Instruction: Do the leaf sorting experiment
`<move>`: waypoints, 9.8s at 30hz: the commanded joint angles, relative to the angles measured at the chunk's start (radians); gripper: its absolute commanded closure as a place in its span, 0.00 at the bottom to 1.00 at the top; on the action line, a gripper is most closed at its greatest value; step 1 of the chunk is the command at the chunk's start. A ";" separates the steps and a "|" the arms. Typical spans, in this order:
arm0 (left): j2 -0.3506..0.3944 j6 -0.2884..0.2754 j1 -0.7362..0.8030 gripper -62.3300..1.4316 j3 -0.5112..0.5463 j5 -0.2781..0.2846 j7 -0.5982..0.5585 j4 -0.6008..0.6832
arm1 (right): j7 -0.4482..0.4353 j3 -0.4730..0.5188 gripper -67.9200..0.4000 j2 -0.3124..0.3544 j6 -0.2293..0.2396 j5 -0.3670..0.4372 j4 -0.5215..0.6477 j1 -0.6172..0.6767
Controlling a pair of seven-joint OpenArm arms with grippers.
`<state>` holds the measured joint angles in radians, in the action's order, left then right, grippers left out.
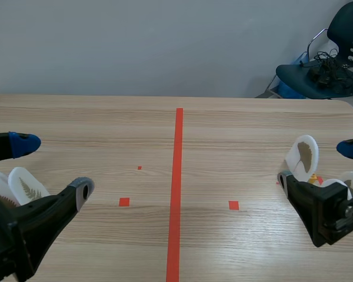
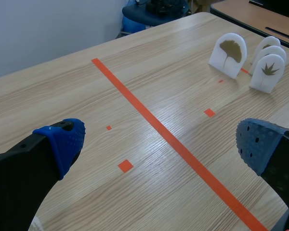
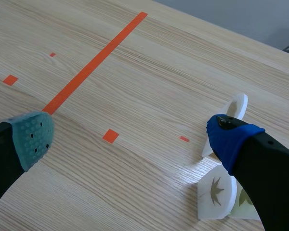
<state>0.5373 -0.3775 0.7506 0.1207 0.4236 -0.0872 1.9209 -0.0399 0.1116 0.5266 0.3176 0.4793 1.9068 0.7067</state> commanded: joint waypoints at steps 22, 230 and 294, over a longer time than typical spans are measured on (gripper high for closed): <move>-0.005 -0.003 0.000 0.00 0.001 0.008 -0.017 0.004 | 0.155 0.100 0.00 -0.036 -0.159 0.058 -0.058 -0.172; -0.257 0.009 -0.187 0.93 0.067 -0.038 0.026 -0.393 | 0.345 0.097 0.03 -0.089 -0.037 0.075 0.128 -0.192; -0.201 -0.319 -0.230 0.00 0.260 0.182 0.087 -0.244 | 0.304 0.097 0.00 -0.086 -0.037 0.135 0.092 -0.191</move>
<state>0.3351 -0.6949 0.5179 0.3752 0.5987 0.0151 1.6772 0.2855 0.2073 0.4377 0.2836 0.6083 1.9877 0.5243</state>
